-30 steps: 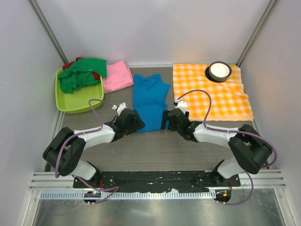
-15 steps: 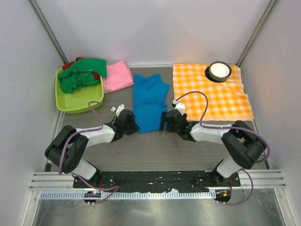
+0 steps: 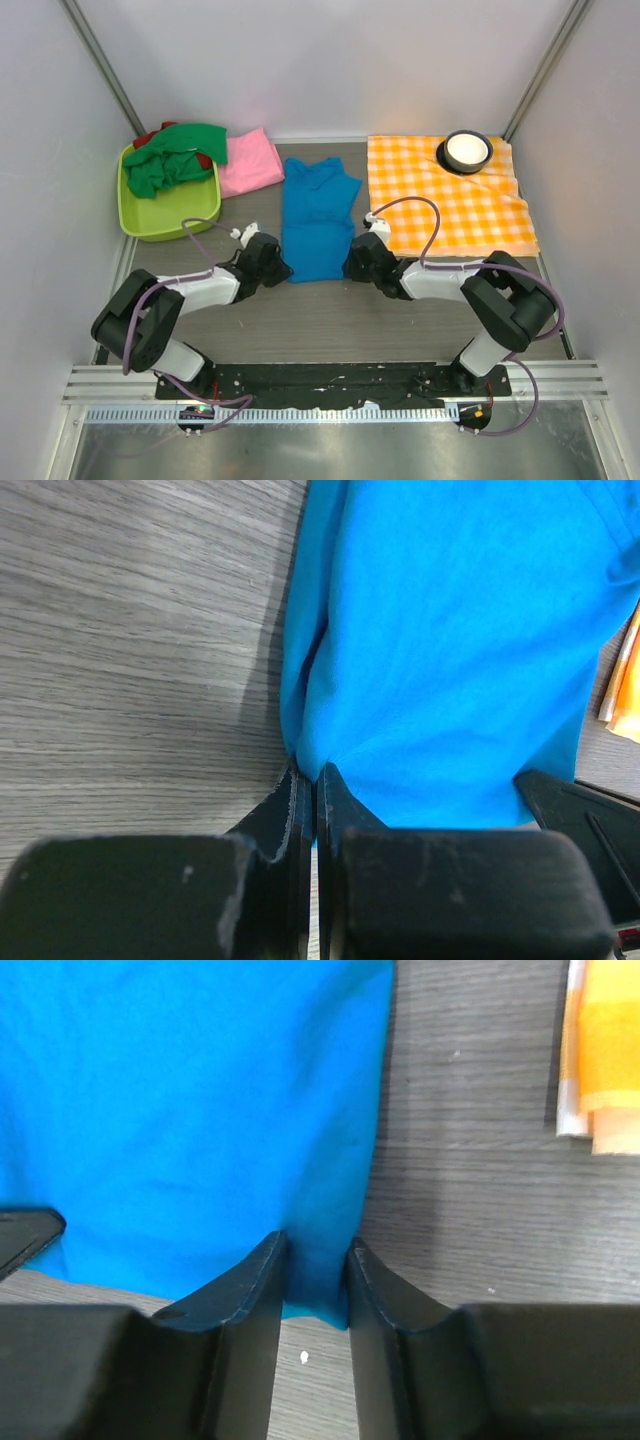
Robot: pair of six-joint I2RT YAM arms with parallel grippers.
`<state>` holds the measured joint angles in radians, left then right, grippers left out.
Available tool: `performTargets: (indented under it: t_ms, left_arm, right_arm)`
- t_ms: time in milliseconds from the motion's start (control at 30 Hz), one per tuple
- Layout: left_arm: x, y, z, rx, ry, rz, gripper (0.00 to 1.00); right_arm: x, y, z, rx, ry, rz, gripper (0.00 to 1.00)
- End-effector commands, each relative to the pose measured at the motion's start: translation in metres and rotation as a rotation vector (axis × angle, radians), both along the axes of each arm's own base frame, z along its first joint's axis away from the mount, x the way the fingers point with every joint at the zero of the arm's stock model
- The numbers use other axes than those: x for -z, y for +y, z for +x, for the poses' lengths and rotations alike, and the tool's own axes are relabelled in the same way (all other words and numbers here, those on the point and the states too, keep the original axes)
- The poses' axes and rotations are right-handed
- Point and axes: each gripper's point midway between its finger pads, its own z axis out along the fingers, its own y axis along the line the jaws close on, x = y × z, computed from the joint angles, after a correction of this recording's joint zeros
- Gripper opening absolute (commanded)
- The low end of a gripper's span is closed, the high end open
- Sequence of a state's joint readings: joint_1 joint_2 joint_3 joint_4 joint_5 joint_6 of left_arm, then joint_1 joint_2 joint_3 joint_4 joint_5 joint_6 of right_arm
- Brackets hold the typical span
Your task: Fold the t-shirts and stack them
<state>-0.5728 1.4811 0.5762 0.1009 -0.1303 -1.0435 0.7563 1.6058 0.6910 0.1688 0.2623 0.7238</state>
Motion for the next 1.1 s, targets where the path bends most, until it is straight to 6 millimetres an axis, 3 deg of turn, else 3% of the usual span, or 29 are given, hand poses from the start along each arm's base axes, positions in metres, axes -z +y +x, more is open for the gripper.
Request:
performTargets:
  t_ms: [0,33,67,100,267,400,567,667,700,767,867,900,967,1000,1033,1067]
  left_arm:
    - [0.006,0.014,-0.008,-0.017,0.018,0.028,0.0]
    - [0.006,0.013,-0.011,-0.009,0.021,0.017,0.0]
    - [0.003,0.01,-0.011,-0.001,0.013,0.001,0.0]
    - [0.002,0.009,-0.012,0.0,0.014,-0.01,0.0]
    - [-0.001,0.005,-0.035,0.032,0.008,-0.017,0.0]
    - [0.001,0.0,-0.073,0.062,0.009,-0.019,0.0]
    - [-0.028,0.006,-0.109,0.048,-0.056,-0.05,0.0]
    - [-0.033,0.012,-0.128,0.065,-0.064,-0.04,0.0]
    - [-0.044,0.009,-0.131,0.079,-0.092,-0.066,0.0]
    - [-0.049,0.015,-0.131,0.088,-0.122,-0.043,0.0]
    - [-0.074,0.018,-0.12,0.098,-0.201,0.006,0.0]
    - [-0.094,0.013,-0.115,0.1,-0.231,-0.004,0.0]
    - [-0.108,0.014,-0.107,0.099,-0.26,0.041,0.0]
    - [-0.131,0.01,-0.101,0.109,-0.299,0.042,0.0]
    - [-0.133,0.008,-0.098,0.114,-0.299,0.071,0.0]
    - [-0.152,0.005,-0.091,0.095,-0.327,0.058,0.0]
  right_arm:
    - [0.004,-0.001,-0.01,0.004,0.034,0.021,0.29]
    - [0.005,-0.003,-0.013,0.008,0.037,0.019,0.22]
    - [0.006,-0.006,-0.014,0.013,0.039,0.012,0.05]
    - [0.005,-0.007,-0.014,0.021,0.035,0.007,0.01]
    - [-0.004,-0.012,-0.031,0.019,-0.013,-0.066,0.01]
    - [-0.016,-0.007,-0.061,-0.019,-0.055,-0.112,0.01]
    - [-0.03,-0.004,-0.108,-0.075,-0.106,-0.137,0.01]
    - [-0.047,0.002,-0.125,-0.104,-0.158,-0.126,0.01]
    - [-0.056,0.007,-0.126,-0.107,-0.177,-0.117,0.01]
    - [-0.067,0.008,-0.124,-0.107,-0.22,-0.143,0.01]
    - [-0.09,0.016,-0.116,-0.102,-0.279,-0.142,0.01]
    - [-0.104,0.021,-0.112,-0.094,-0.301,-0.13,0.01]
    - [-0.121,0.02,-0.103,-0.063,-0.351,-0.141,0.01]
    - [-0.134,0.024,-0.099,-0.063,-0.377,-0.141,0.01]
    - [-0.141,0.022,-0.094,-0.046,-0.391,-0.145,0.01]
    - [-0.148,0.021,-0.088,-0.03,-0.406,-0.151,0.01]
